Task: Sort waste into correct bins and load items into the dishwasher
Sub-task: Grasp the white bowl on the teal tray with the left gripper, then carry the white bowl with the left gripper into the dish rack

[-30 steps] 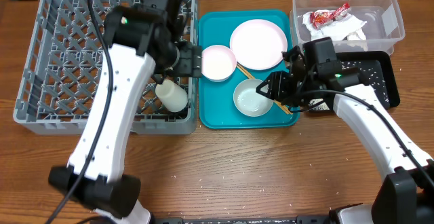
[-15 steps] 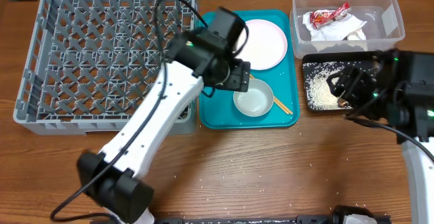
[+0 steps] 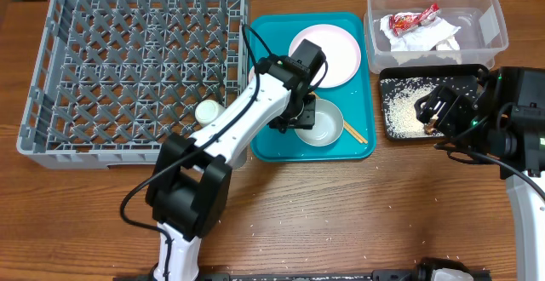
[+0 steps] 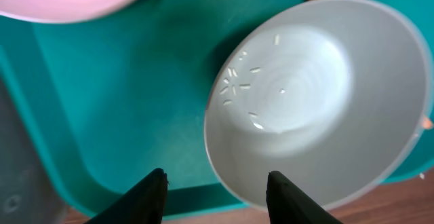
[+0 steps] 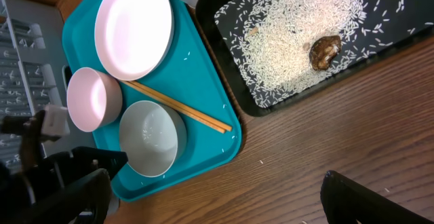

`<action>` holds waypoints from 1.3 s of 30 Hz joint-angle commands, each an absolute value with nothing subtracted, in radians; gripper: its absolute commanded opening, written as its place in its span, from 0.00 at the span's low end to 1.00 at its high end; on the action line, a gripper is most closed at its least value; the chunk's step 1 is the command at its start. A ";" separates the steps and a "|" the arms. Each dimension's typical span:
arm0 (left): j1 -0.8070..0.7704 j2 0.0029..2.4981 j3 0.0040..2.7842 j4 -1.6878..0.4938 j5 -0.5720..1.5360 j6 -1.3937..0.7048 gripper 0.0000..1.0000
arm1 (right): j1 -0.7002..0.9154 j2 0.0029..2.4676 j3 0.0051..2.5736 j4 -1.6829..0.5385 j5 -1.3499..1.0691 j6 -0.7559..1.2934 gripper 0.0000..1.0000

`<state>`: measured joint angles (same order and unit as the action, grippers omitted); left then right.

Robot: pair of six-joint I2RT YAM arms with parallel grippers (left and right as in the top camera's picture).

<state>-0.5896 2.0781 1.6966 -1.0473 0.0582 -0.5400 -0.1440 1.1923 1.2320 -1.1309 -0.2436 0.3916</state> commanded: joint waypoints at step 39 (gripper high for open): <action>-0.593 1.987 1.695 -1.025 0.054 -0.515 0.04 | -0.148 1.192 1.250 -1.129 -0.228 0.388 1.00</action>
